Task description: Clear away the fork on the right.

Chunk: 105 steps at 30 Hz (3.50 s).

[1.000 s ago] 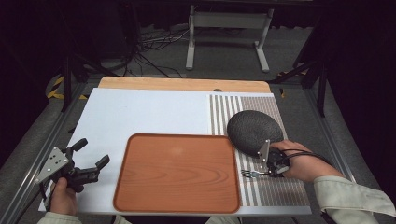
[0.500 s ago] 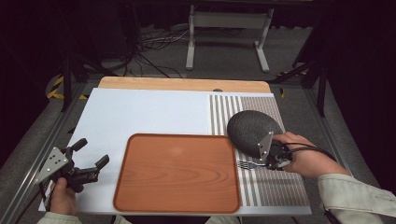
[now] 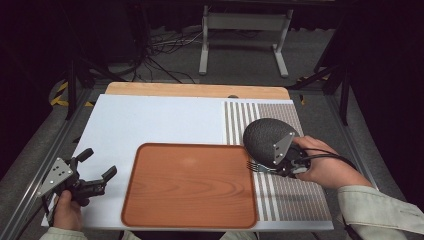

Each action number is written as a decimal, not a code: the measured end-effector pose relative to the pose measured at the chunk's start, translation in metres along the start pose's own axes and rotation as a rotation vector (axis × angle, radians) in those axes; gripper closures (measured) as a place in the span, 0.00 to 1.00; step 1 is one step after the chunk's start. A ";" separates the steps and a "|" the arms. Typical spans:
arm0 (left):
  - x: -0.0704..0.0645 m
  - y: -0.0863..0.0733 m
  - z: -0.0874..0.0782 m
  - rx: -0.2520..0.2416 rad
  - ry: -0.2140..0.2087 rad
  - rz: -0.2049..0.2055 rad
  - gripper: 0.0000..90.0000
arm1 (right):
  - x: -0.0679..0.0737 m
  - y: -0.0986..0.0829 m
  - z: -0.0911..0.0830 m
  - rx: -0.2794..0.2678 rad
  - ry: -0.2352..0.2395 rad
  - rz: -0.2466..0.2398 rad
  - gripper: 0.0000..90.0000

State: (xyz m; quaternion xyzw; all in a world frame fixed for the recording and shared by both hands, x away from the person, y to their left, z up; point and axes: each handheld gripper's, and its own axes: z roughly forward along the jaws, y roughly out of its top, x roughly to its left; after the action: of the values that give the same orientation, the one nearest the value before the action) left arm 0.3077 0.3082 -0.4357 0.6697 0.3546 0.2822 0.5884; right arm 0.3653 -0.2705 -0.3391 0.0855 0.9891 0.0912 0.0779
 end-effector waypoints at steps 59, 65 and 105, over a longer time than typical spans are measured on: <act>0.001 0.000 -0.001 0.000 -0.001 -0.005 0.00 | 0.021 0.084 0.011 -0.273 0.096 0.791 0.88; 0.001 0.000 0.000 -0.002 0.000 -0.006 0.00 | 0.022 0.094 0.022 -0.242 0.097 0.803 0.88; 0.002 0.001 -0.001 -0.008 -0.002 -0.006 0.00 | 0.024 0.115 0.086 -0.002 0.127 0.952 0.87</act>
State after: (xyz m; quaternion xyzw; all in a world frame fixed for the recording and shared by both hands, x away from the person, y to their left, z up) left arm 0.3080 0.3099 -0.4350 0.6665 0.3550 0.2813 0.5921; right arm 0.3744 -0.1405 -0.4038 0.5233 0.8426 0.1228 -0.0330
